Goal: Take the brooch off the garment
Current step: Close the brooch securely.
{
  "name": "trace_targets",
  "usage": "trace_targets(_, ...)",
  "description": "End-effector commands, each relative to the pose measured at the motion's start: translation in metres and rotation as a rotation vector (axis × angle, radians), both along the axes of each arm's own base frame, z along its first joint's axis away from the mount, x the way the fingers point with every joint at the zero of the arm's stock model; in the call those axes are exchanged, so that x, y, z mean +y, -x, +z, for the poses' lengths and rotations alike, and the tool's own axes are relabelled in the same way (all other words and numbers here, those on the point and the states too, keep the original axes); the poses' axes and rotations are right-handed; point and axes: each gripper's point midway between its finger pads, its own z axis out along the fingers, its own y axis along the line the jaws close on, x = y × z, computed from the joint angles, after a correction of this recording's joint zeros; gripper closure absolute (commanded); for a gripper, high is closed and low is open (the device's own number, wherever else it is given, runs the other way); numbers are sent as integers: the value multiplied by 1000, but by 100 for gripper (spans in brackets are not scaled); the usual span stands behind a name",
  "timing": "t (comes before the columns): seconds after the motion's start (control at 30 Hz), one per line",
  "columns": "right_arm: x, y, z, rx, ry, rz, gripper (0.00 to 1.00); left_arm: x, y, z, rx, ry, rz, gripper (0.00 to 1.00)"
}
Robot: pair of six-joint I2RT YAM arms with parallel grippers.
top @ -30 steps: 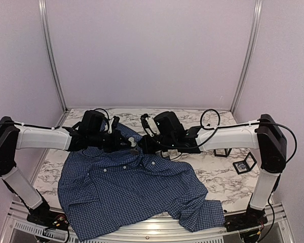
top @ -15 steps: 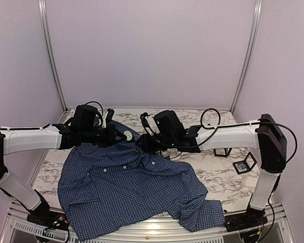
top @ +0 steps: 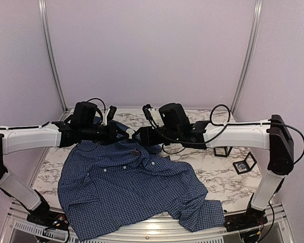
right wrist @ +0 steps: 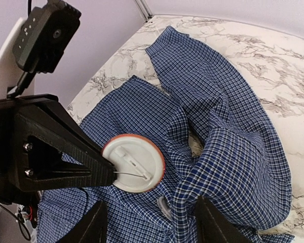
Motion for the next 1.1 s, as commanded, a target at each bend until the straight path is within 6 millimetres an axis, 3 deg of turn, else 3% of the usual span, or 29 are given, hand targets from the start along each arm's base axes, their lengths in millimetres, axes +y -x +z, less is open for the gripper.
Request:
trace_targets(0.0, -6, -1, 31, -28, -67, 5, 39, -10, 0, 28, -67, 60, -58, 100)
trace_targets(0.17, -17, -3, 41, -11, -144, 24, 35, -17, 3, 37, -82, 111, -98, 100)
trace_targets(0.67, -44, 10, 67, 50, -429, 146, 35, -36, 18, 65, -102, 288, -211, 100)
trace_targets(1.07, -45, 21, 92, 30, -557, 223, 41, -45, 31, 74, -117, 329, -272, 100)
